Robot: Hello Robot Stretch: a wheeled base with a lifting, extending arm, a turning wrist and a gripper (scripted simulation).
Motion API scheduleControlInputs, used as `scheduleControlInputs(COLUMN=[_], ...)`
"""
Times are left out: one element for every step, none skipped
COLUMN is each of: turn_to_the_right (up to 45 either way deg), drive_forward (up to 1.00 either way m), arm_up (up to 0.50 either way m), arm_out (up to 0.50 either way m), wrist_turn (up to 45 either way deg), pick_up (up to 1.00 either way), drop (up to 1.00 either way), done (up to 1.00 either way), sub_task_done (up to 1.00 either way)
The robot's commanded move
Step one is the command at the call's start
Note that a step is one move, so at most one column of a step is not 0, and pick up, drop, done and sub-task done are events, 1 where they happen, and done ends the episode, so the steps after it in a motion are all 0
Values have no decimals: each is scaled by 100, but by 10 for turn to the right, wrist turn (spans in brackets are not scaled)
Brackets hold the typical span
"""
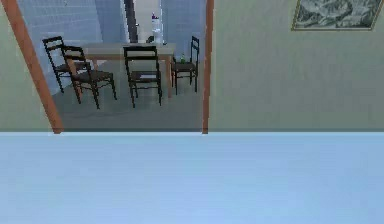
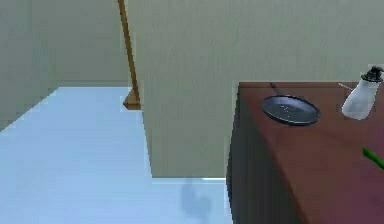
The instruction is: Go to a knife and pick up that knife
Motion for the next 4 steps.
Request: scheduleControlInputs(turn_to_the_right=[0,450,120,450], drive_forward=[20,0,0,0], arm_up=[0,0,0,0], arm_out=[0,0,0,0], wrist_turn=[0,0,0,0], pick_up=[0,0,0,0], drop=[0,0,0,0], done=[0,0,0,0], sub_task_done=[0,0,0,0])
